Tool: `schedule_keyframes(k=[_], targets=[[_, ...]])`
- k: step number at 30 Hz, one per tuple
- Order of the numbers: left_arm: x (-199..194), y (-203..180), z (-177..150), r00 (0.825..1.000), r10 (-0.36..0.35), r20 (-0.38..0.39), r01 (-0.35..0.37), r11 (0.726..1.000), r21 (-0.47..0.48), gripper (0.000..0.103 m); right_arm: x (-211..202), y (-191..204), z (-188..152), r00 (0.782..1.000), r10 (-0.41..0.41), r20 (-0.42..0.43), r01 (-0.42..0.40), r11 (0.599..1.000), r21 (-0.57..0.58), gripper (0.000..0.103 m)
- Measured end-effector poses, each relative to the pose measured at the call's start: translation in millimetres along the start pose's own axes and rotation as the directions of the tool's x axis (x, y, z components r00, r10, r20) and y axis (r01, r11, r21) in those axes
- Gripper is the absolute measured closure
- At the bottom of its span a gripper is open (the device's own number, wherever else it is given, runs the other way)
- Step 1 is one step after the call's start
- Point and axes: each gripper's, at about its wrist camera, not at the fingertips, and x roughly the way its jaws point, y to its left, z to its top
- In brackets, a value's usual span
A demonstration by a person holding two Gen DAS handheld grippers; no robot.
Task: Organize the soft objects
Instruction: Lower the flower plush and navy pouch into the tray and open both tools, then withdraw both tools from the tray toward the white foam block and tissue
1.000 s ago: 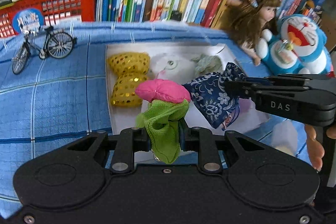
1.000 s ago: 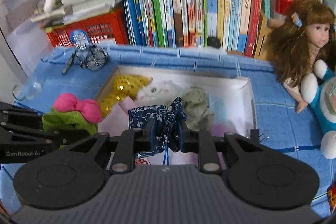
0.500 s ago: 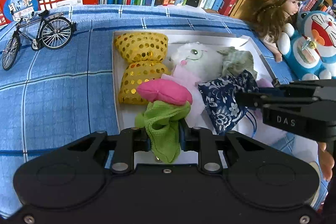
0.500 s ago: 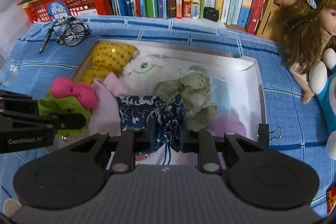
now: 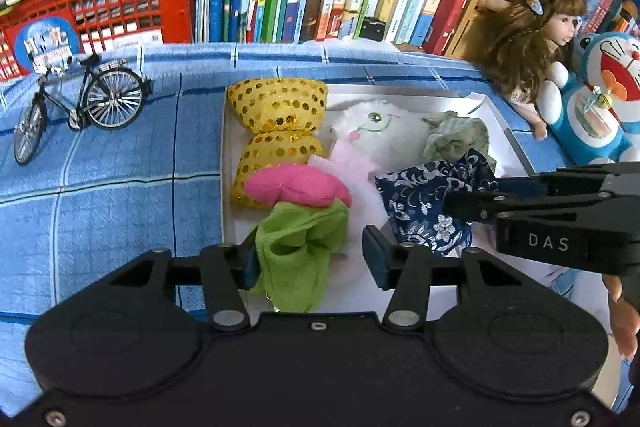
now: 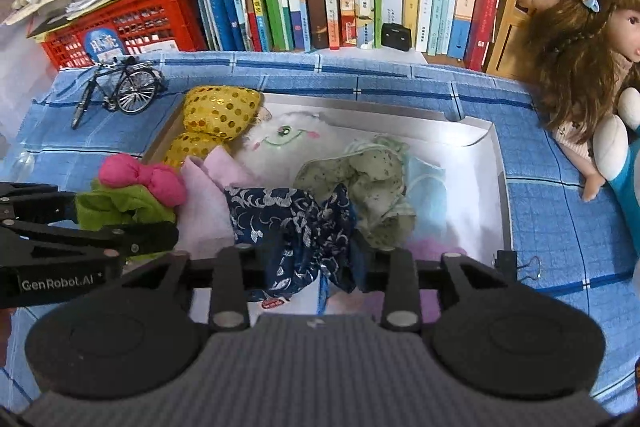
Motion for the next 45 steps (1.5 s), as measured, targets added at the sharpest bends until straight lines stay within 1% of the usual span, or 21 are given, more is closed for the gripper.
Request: schedule_keyframes(k=[3,5,7,10,12,18,21,24,29,32,34,39,40,42,43,45], targets=[[-12.1,-6.5,-1.3,1.0,0.009,0.026,-0.009,1.0,0.005,0.047,-8.9,-0.7,-1.5,1.0,0.016,0.014,-0.016,1.0,0.0,0.047],[-20.9,-9.7,-1.3,0.999,0.007,0.04,-0.007,1.0,0.007,0.047,-17.6,-2.1,-2.6,0.999,0.028,0.029,-0.028,1.0,0.001,0.046],[-31.6,-13.3,-2.1,0.998,0.006,0.055,-0.006,1.0,0.003,0.046,-28.7,-3.9,-4.0,0.998,0.042,0.047,-0.042,0.999,-0.001,0.044],[-51.2,-23.5,-4.9,0.996,0.011,0.092,-0.013,1.0,0.022,0.042,-47.9,-5.3,-6.8,0.996,0.057,0.075,-0.056,0.998,-0.016,0.043],[-65.1,-31.7,-7.6,0.993,-0.002,0.117,-0.003,0.999,0.038,0.038,-60.3,-6.3,-8.9,0.994,0.064,0.092,-0.062,0.998,-0.023,0.042],[-107.0,-65.2,-20.4,0.983,-0.026,0.18,0.011,0.996,0.087,0.031,-106.9,-18.4,-21.5,0.985,0.081,0.154,-0.075,0.996,-0.041,0.039],[-127.9,-86.6,-31.7,0.976,-0.055,0.21,0.028,0.991,0.129,0.026,-130.3,-28.9,-31.0,0.979,0.086,0.185,-0.081,0.996,-0.039,0.038],[-144.2,-108.1,-45.3,0.969,-0.088,0.23,0.047,0.983,0.179,0.025,-153.2,-41.1,-41.9,0.973,0.086,0.215,-0.079,0.996,-0.038,0.035],[-161.5,-142.1,-71.2,0.959,-0.138,0.247,0.075,0.966,0.248,0.025,-186.3,-67.2,-63.8,0.965,0.067,0.252,-0.066,0.998,-0.015,0.034],[-165.1,-160.6,-84.5,0.954,-0.174,0.243,0.103,0.954,0.28,0.025,-200.6,-82.7,-79.1,0.964,0.048,0.261,-0.051,0.999,0.004,0.034],[-166.1,-172.5,-92.4,0.952,-0.194,0.237,0.118,0.946,0.301,0.025,-208.6,-93.8,-90.5,0.964,0.033,0.265,-0.039,0.999,0.017,0.034],[-158.8,-201.6,-105.2,0.951,-0.216,0.223,0.129,0.928,0.351,0.026,-221.3,-119.5,-113.7,0.964,0.006,0.267,-0.021,0.998,0.054,0.033],[-156.4,-207.3,-107.6,0.949,-0.224,0.221,0.135,0.924,0.357,0.027,-222.9,-124.4,-117.4,0.963,0.0,0.268,-0.017,0.998,0.062,0.033],[-151.5,-219.5,-112.9,0.946,-0.235,0.223,0.142,0.919,0.367,0.033,-224.9,-134.4,-126.7,0.962,-0.02,0.271,-0.001,0.997,0.076,0.033],[-147.9,-225.1,-115.7,0.946,-0.238,0.221,0.143,0.916,0.375,0.034,-224.6,-137.9,-130.2,0.962,-0.025,0.271,0.003,0.997,0.081,0.033],[-141.9,-235.8,-121.7,0.945,-0.248,0.215,0.149,0.908,0.391,0.045,-222.2,-147.4,-139.3,0.965,-0.034,0.259,0.01,0.996,0.093,0.034]])
